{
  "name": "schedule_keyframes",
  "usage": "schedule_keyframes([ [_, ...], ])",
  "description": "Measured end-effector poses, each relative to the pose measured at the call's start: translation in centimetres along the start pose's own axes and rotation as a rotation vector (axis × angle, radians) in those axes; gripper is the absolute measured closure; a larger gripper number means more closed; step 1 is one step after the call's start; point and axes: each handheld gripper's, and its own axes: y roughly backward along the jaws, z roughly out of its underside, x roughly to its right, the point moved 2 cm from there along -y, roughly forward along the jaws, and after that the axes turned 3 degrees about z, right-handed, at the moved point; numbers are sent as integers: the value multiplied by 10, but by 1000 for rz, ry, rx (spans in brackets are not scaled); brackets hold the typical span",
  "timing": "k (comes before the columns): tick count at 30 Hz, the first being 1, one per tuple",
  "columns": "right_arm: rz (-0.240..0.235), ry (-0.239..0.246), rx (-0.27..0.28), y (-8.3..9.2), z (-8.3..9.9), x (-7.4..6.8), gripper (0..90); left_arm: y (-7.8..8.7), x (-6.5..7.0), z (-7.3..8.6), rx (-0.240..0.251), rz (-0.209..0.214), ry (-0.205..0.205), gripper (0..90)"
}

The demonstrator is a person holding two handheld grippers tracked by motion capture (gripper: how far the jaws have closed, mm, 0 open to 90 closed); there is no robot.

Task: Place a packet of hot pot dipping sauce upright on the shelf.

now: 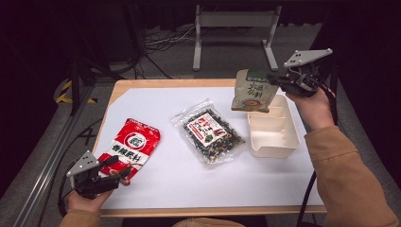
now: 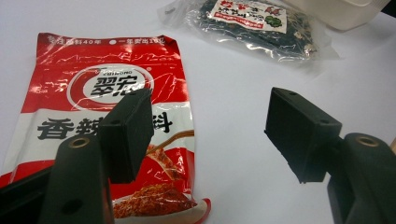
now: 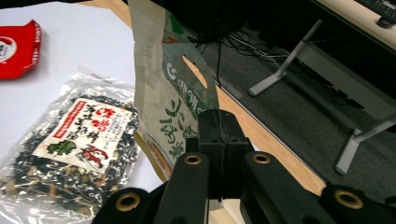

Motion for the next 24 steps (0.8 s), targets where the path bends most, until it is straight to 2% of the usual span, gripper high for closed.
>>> schedule_keyframes([
  [3, 8, -11, -4, -2, 2, 7, 900, 3, 0, 2, 3, -7, 6, 325],
  [8, 29, 7, 8, -6, 4, 19, 900, 9, 1, 6, 7, -21, 13, 325],
  [14, 52, 5, 12, -8, 8, 30, 900, 14, 1, 10, 10, -36, 20, 325],
  [19, 78, 28, 29, -11, 13, 39, 900, 17, 2, 12, 12, -45, 36, 325],
  [24, 90, 27, 16, -15, 20, 48, 900, 18, 2, 13, 7, -46, 33, 325],
])
